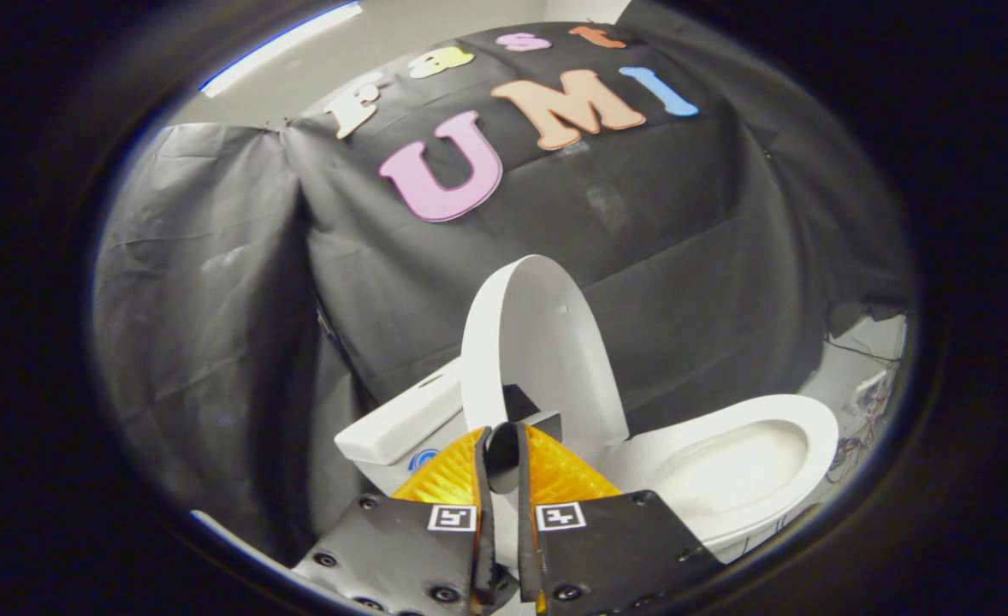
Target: Open the toilet lid.
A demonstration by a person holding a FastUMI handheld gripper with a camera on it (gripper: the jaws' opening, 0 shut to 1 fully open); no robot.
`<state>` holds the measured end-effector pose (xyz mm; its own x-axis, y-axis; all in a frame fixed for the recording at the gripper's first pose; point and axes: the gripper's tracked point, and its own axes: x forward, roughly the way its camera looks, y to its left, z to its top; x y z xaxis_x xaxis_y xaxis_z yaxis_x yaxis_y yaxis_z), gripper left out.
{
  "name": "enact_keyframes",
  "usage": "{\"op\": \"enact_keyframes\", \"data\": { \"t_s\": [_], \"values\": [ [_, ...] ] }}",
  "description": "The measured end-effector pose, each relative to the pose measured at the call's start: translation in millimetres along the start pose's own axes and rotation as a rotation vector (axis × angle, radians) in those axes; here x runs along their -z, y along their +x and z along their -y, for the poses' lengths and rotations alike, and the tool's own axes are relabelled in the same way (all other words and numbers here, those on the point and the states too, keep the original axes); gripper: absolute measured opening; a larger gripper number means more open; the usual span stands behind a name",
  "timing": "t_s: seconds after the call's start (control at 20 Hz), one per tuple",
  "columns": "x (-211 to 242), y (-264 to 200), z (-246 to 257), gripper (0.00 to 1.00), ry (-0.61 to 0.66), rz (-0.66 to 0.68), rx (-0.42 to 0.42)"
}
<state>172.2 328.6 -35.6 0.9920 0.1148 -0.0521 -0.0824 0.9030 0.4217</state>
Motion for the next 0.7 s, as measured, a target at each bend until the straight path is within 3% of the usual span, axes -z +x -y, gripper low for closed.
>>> {"op": "enact_keyframes", "data": {
  "t_s": [0.7],
  "values": [
    [28.1, 42.3, -66.9, 0.11, -0.1, -0.129, -0.195]
  ]
}}
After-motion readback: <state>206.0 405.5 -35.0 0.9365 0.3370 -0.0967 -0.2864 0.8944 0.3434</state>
